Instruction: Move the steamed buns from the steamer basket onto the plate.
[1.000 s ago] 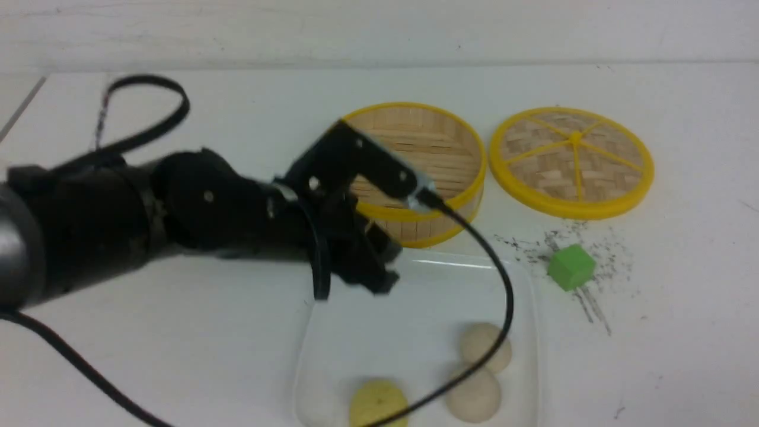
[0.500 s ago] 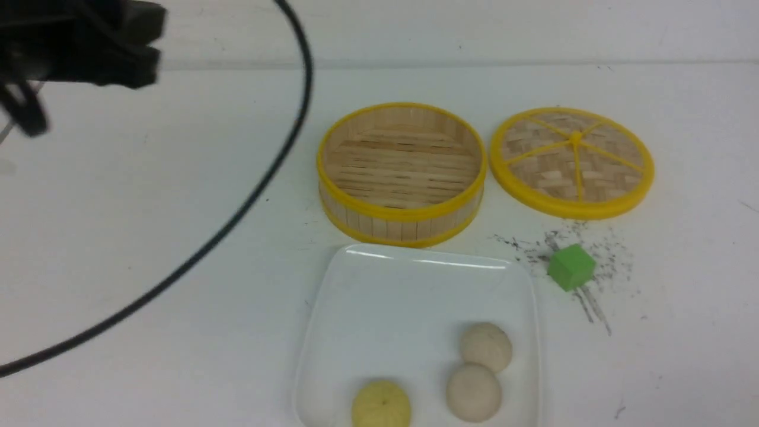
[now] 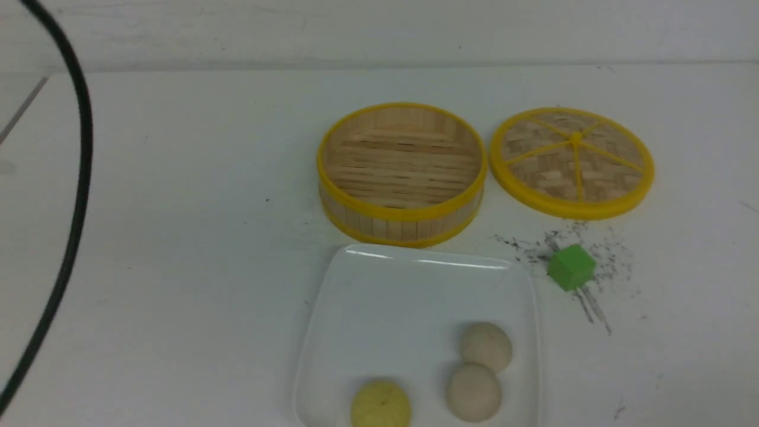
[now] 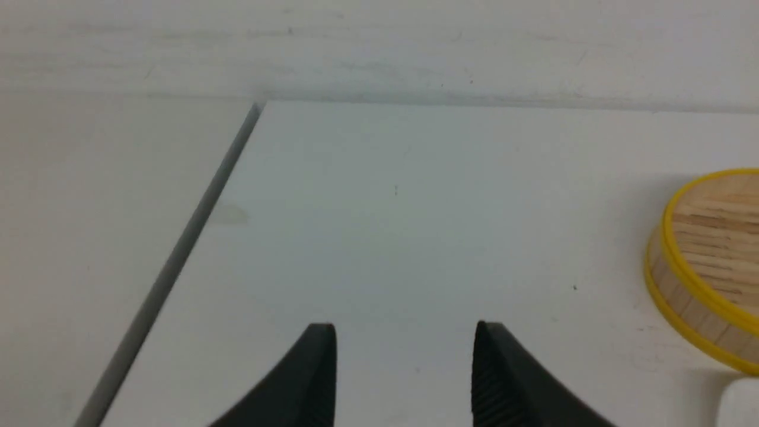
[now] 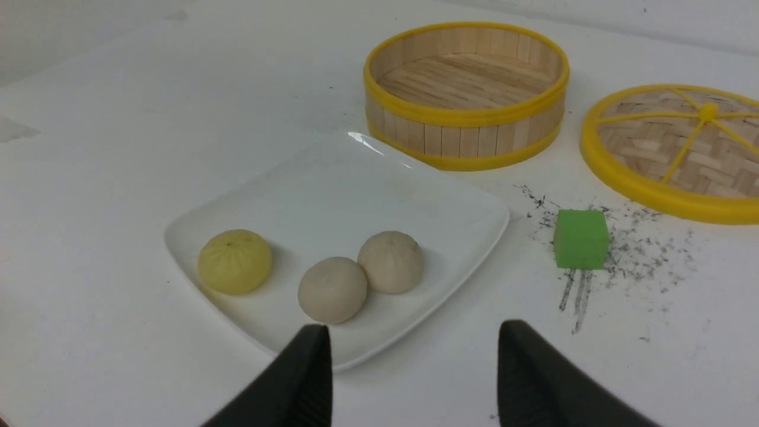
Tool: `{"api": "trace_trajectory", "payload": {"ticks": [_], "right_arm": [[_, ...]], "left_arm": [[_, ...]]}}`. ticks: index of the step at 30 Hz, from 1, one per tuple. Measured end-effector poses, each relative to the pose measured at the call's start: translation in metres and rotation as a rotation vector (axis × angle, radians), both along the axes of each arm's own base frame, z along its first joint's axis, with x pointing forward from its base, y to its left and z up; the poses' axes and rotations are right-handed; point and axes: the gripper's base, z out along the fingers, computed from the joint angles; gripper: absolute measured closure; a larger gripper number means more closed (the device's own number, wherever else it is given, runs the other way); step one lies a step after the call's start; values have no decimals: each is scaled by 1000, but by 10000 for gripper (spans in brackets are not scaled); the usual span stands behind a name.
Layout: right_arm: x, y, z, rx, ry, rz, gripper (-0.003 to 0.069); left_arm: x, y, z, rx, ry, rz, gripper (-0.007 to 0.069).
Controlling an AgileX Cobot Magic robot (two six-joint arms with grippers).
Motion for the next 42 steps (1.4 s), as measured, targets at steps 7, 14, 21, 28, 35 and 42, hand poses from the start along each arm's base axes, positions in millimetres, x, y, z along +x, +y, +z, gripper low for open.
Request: {"api": "trace_trajectory", "payload": {"ticks": [7,14,21,28,35,42], "right_arm": [[0,0,0,1,-2,-1,274],[0,0,1,4,-7,-3,274],[0,0,1,4,-8,-3,274],[0,0,1,5,-9,-4,274],[1,-1,1,-1,-13,-9,274],[2,-3,0,-29,-26,-29,280]], "left_arm": [[-45,-6,-45,-17,10,7,286],[-70,-12,-113,23,-52,-24,286],[-56,-9,-137,87,-219,-28,288],[-44,-8,-151,77,-217,-25,323],[-36,-7,-179,40,-107,-28,385],[-34,-7,-176,28,-149,-23,400]]}}
